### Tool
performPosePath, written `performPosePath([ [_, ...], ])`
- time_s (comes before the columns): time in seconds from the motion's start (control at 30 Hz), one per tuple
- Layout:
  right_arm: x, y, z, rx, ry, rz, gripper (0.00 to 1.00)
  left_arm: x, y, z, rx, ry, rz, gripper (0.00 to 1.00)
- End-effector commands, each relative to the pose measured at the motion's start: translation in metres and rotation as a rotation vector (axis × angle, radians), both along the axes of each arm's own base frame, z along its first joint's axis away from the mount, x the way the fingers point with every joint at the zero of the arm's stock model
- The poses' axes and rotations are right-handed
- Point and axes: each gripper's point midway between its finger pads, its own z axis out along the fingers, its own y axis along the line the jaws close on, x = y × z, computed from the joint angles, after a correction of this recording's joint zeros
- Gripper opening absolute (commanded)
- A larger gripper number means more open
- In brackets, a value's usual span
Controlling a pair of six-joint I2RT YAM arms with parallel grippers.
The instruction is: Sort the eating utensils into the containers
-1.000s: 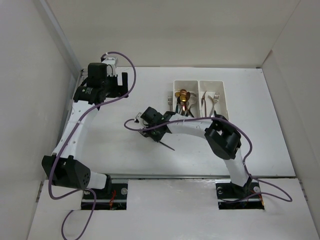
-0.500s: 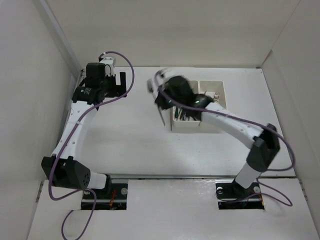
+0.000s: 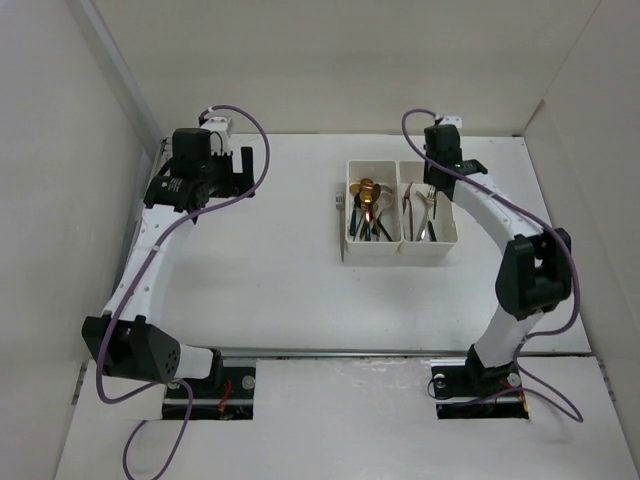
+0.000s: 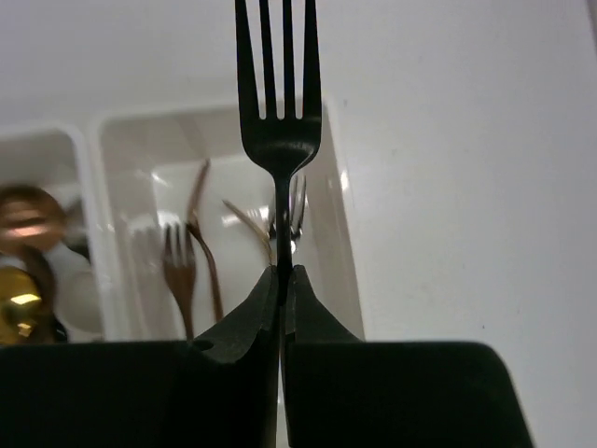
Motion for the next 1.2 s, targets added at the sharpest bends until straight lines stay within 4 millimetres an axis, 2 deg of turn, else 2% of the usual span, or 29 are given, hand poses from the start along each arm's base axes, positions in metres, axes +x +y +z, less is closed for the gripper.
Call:
performPosePath([
  [0.0,-0.004,-0.002,-0.014,-0.057,0.061,0.047,0.00,-0.005,-0.005,0.009,-0.039,-0.036,-0.023,1.00],
  [0.07,-0.002,-0.001,-0.028,-0.064,0.090,0.048,0.00,-0.004,-0.005,0.006,-0.038,-0.034,-0.023,1.00],
  [0.1,-0.001,-0.001,-0.044,-0.072,0.123,0.048,0.00,-0.005,-0.009,0.006,-0.039,-0.034,-0.034,1.00],
  [0.13,0.001,0.000,-0.048,-0.075,0.137,0.049,0.00,-0.005,-0.009,-0.002,-0.036,-0.014,-0.034,1.00],
  [0.17,0.001,0.000,-0.055,-0.079,0.153,0.049,0.05,-0.006,-0.021,-0.005,-0.034,-0.005,-0.064,1.00],
  [0.2,0.002,0.000,-0.058,-0.082,0.167,0.049,0.10,-0.006,-0.026,-0.009,-0.033,0.005,-0.076,1.00],
  [0.23,-0.001,-0.001,-0.072,-0.091,0.207,0.050,0.26,-0.005,-0.030,-0.012,-0.031,0.015,-0.088,1.00],
  [0.33,0.001,0.002,-0.069,-0.068,0.211,0.043,0.54,0.001,-0.052,-0.032,-0.043,0.084,-0.139,1.00],
  [0.37,0.003,0.003,-0.065,-0.065,0.201,0.043,0.57,0.004,-0.063,-0.045,-0.066,0.136,-0.154,1.00],
  [0.43,0.003,0.004,-0.056,-0.042,0.175,0.029,0.67,0.009,-0.078,-0.057,-0.080,0.177,-0.182,1.00],
  [0.47,0.004,0.005,-0.040,-0.020,0.136,0.018,0.68,0.013,-0.085,-0.057,-0.085,0.180,-0.199,0.99],
  [0.5,0.003,0.005,-0.033,-0.008,0.118,0.012,0.68,0.017,-0.096,-0.074,-0.083,0.225,-0.208,0.99],
  [0.53,0.002,0.005,-0.026,0.004,0.100,0.007,0.68,0.019,-0.103,-0.079,-0.094,0.243,-0.217,0.99],
  [0.57,0.000,0.006,-0.008,0.019,0.064,0.014,0.68,0.021,-0.111,-0.084,-0.096,0.259,-0.234,0.97],
  [0.67,-0.014,0.010,-0.002,0.070,0.051,0.021,0.68,0.028,-0.141,-0.108,-0.131,0.328,-0.260,0.95],
  [0.7,-0.018,0.009,0.012,0.101,0.008,0.007,0.68,0.034,-0.148,-0.111,-0.141,0.322,-0.262,0.95],
  [0.73,-0.023,0.010,0.015,0.117,0.001,0.009,0.68,0.038,-0.160,-0.122,-0.156,0.348,-0.279,0.95],
  [0.77,-0.029,0.009,0.012,0.116,0.003,0.009,0.68,0.041,-0.162,-0.130,-0.162,0.359,-0.271,0.94],
  [0.8,-0.036,0.009,0.022,0.140,-0.023,0.009,0.68,0.042,-0.173,-0.131,-0.182,0.360,-0.279,0.94],
  [0.87,-0.046,0.007,0.020,0.147,-0.020,0.003,0.68,0.051,-0.180,-0.143,-0.183,0.351,-0.263,0.94],
  [0.9,-0.052,0.005,0.030,0.154,-0.043,0.005,0.68,0.053,-0.186,-0.144,-0.183,0.345,-0.262,0.94],
  [0.93,-0.056,0.005,0.031,0.162,-0.050,0.000,0.68,0.056,-0.185,-0.150,-0.175,0.346,-0.253,0.94],
  [0.97,-0.059,0.004,0.033,0.163,-0.054,0.000,0.68,0.058,-0.190,-0.157,-0.169,0.356,-0.246,0.94],
  [1.07,-0.071,-0.001,0.044,0.164,-0.078,-0.005,0.68,0.061,-0.202,-0.159,-0.169,0.338,-0.254,0.94],
  [1.13,-0.078,-0.004,0.042,0.157,-0.072,-0.013,0.69,0.060,-0.207,-0.173,-0.179,0.369,-0.227,0.94],
  [1.17,-0.080,-0.005,0.049,0.162,-0.091,-0.012,0.69,0.060,-0.208,-0.177,-0.184,0.381,-0.217,0.94],
])
